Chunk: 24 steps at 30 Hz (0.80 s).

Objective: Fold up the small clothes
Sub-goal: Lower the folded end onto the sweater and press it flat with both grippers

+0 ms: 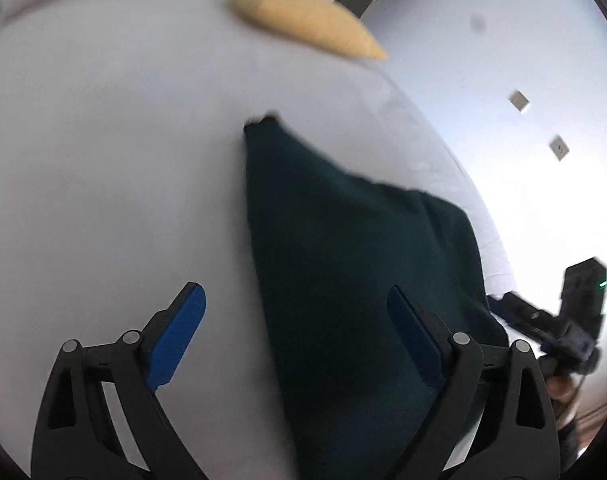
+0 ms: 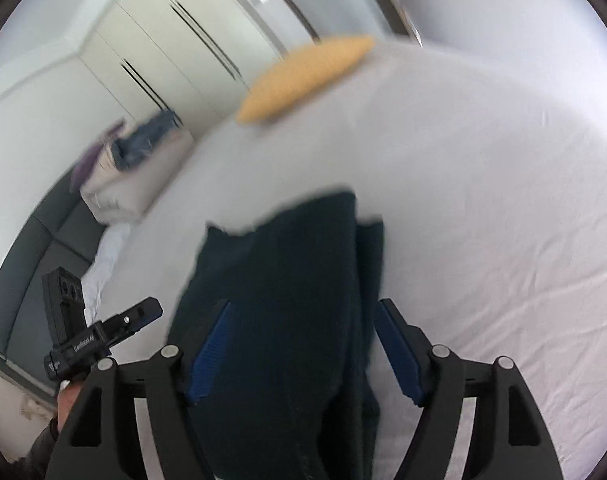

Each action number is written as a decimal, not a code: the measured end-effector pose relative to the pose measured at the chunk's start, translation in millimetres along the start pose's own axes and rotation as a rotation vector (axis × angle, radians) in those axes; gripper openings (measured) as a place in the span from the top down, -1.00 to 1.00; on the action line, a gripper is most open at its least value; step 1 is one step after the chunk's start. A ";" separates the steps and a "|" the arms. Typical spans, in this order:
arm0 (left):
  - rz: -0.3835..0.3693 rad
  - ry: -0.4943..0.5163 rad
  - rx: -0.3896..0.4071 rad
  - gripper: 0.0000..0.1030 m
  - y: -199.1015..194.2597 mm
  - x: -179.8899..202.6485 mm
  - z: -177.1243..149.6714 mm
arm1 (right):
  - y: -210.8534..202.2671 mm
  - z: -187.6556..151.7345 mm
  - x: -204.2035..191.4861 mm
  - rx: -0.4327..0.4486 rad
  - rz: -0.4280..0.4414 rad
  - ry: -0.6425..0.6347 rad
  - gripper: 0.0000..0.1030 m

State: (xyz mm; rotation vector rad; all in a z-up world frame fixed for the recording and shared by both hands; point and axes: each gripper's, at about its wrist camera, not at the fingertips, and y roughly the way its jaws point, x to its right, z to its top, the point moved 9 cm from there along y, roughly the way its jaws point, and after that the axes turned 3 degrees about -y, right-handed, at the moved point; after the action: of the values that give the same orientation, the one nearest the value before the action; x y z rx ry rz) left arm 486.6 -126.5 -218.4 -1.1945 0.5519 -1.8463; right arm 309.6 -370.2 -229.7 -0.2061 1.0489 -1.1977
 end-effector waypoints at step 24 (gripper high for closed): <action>-0.010 0.166 -0.021 0.30 -86.4 45.3 -13.7 | -13.7 -22.1 -121.4 -0.008 -0.218 -0.294 0.51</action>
State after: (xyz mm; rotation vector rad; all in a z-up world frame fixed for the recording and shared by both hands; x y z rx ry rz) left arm 430.2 -118.4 -138.1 -1.0651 0.6594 -1.9636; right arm 286.1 -266.4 -165.8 -0.4981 0.7870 -1.3123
